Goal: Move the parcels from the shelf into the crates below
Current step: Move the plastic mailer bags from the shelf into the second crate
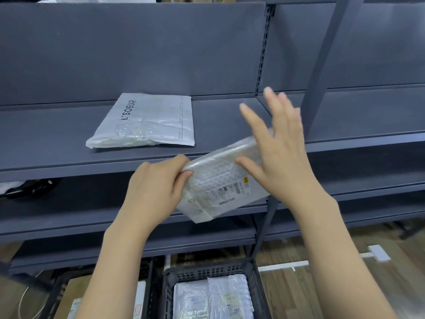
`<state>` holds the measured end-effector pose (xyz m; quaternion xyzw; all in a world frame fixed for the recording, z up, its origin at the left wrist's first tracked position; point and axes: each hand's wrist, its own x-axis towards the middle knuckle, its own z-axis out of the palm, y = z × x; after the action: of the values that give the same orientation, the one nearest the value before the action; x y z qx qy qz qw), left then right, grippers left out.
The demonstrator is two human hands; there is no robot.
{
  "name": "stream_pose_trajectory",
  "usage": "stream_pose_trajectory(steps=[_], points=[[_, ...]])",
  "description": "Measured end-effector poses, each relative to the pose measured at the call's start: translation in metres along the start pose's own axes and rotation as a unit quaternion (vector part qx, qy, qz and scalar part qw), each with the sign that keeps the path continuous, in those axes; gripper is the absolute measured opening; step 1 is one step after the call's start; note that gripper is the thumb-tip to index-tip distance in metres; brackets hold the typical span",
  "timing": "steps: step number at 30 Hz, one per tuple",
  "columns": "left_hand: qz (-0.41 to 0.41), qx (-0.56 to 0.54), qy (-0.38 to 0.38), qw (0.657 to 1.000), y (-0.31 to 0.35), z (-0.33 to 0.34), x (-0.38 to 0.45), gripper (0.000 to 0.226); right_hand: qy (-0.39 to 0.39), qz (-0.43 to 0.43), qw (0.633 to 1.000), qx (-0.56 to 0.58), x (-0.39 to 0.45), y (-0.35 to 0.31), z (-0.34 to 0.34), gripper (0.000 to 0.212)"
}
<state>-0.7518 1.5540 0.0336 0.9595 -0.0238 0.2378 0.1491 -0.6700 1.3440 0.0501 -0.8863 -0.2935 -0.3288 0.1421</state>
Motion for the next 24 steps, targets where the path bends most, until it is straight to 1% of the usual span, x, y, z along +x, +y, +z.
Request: stream_pose_trajectory(steps=[2, 4, 7, 8, 9, 10, 12, 14, 15, 17, 19, 20, 22, 24], points=[[-0.020, -0.021, 0.013, 1.000, -0.003, -0.001, -0.001, 0.019, 0.023, 0.045, 0.999, -0.013, -0.010, 0.001, 0.003, 0.093], [-0.048, -0.072, 0.031, 0.996, -0.008, -0.003, -0.003, 0.019, 0.033, 0.083, 0.996, 0.004, -0.022, 0.006, 0.011, 0.096], [-0.084, -0.174, 0.055, 0.980, -0.009, -0.006, -0.004, 0.020, 0.021, 0.154, 0.986, 0.053, -0.043, 0.010, 0.028, 0.095], [-0.094, -0.205, 0.062, 0.972, -0.008, -0.008, -0.003, 0.018, 0.008, 0.193, 0.977, 0.092, -0.049, 0.010, 0.034, 0.094], [-0.104, -0.230, 0.065, 0.965, -0.006, -0.008, -0.003, 0.014, -0.014, 0.242, 0.960, 0.143, -0.054, 0.008, 0.038, 0.094], [-0.114, -0.252, 0.065, 0.959, -0.004, -0.010, -0.003, 0.011, -0.041, 0.285, 0.937, 0.198, -0.058, 0.007, 0.041, 0.093], [-0.126, -0.288, 0.061, 0.947, 0.000, -0.011, -0.003, 0.009, -0.109, 0.334, 0.892, 0.283, -0.065, 0.006, 0.049, 0.091], [-0.128, -0.309, 0.054, 0.941, 0.002, -0.011, -0.003, 0.008, -0.167, 0.342, 0.862, 0.334, -0.068, 0.003, 0.054, 0.096], [-0.130, -0.316, 0.051, 0.938, 0.003, -0.010, -0.003, 0.008, -0.184, 0.343, 0.851, 0.354, -0.068, 0.002, 0.055, 0.099], [-0.136, -0.320, 0.038, 0.937, 0.001, -0.009, -0.005, 0.009, -0.203, 0.343, 0.831, 0.388, -0.068, -0.002, 0.057, 0.107], [-0.137, -0.312, 0.023, 0.940, -0.001, -0.007, -0.007, 0.010, -0.205, 0.346, 0.813, 0.422, -0.069, -0.003, 0.061, 0.109], [-0.138, -0.310, 0.020, 0.940, -0.002, -0.007, -0.007, 0.010, -0.195, 0.344, 0.810, 0.434, -0.070, -0.003, 0.063, 0.107], [-0.142, -0.306, 0.028, 0.941, -0.005, -0.005, -0.009, 0.009, -0.173, 0.342, 0.817, 0.431, -0.072, -0.003, 0.067, 0.102], [-0.149, -0.291, 0.045, 0.944, -0.007, -0.002, -0.012, 0.006, -0.169, 0.345, 0.822, 0.420, -0.073, -0.006, 0.067, 0.109]])
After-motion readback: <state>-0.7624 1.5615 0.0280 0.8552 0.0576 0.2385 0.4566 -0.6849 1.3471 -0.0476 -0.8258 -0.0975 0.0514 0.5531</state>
